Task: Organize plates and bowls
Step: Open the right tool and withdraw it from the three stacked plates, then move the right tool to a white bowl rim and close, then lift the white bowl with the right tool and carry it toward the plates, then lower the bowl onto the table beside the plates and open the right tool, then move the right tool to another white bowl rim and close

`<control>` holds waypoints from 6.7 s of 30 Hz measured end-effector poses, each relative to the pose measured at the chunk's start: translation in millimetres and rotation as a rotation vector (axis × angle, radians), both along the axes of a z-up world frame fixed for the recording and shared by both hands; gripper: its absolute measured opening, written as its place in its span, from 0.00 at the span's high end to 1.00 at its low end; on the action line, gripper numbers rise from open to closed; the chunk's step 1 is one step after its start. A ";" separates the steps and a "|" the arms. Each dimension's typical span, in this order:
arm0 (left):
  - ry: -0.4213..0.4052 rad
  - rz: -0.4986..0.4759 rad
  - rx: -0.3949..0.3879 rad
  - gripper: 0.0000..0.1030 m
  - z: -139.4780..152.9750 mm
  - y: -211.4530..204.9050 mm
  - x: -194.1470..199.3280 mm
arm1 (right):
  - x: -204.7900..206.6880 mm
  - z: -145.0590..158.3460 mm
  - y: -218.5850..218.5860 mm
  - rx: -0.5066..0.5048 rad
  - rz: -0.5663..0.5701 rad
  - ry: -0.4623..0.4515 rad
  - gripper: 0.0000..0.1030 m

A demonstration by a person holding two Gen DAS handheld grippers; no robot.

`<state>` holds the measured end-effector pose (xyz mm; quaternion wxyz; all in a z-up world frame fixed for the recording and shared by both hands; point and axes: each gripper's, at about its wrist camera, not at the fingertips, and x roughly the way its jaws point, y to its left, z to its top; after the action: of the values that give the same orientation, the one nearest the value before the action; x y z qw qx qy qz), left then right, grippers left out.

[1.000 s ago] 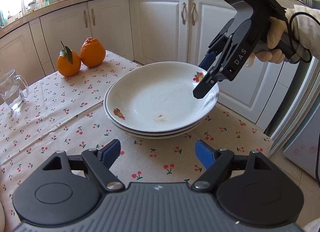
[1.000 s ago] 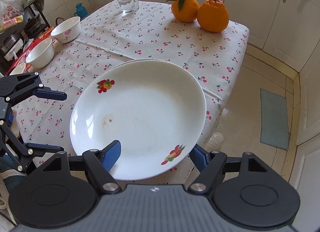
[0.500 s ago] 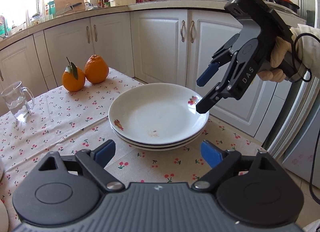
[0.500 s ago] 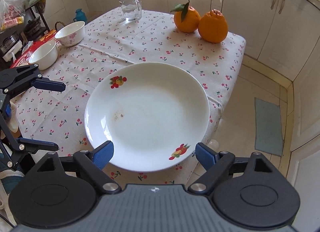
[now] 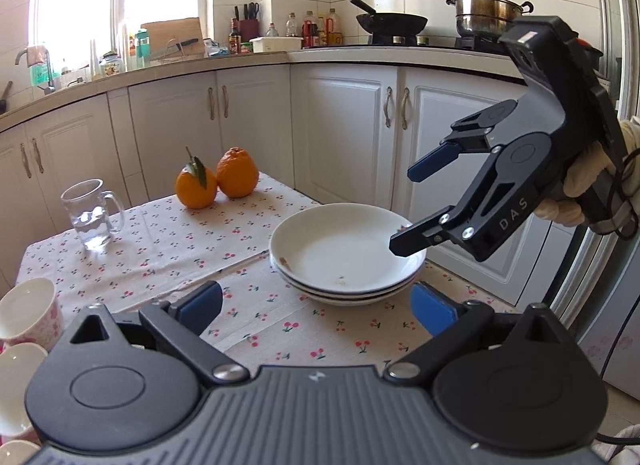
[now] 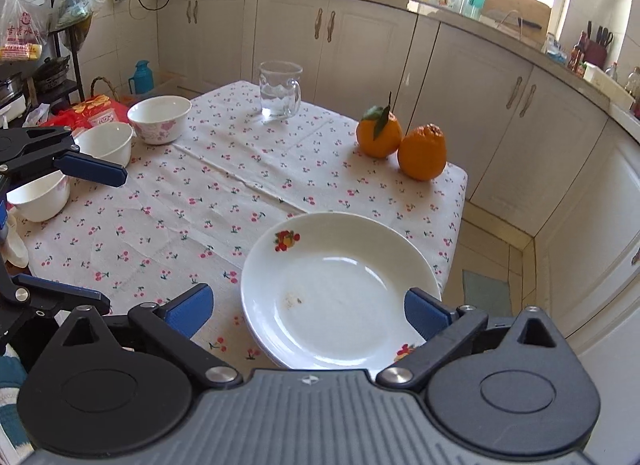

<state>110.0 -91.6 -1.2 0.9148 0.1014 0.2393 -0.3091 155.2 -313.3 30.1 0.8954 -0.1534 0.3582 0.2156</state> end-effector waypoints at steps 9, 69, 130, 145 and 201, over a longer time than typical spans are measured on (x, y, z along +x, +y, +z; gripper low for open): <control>-0.022 0.130 0.021 0.03 -2.0 66.2 -37.0 | -29.8 -21.1 78.6 0.015 0.016 -0.034 0.00; 0.110 0.313 0.057 0.19 -69.6 223.7 -39.6 | 22.4 -67.2 322.9 0.201 0.365 0.268 0.45; 0.114 -0.045 0.086 0.19 -73.8 97.1 28.3 | 27.8 -71.5 161.8 0.295 -0.051 0.202 0.44; 0.116 -0.053 0.067 0.13 -74.2 95.0 29.1 | 29.3 -72.9 159.0 0.313 -0.059 0.201 0.27; 0.036 0.350 0.083 0.10 -71.5 212.4 48.2 | 67.0 -47.5 296.0 0.120 0.176 0.098 0.00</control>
<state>158.2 120.9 -72.7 0.9453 0.0903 0.2820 -0.1368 222.2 -17.4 -17.3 0.8619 -0.1199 0.3732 0.3218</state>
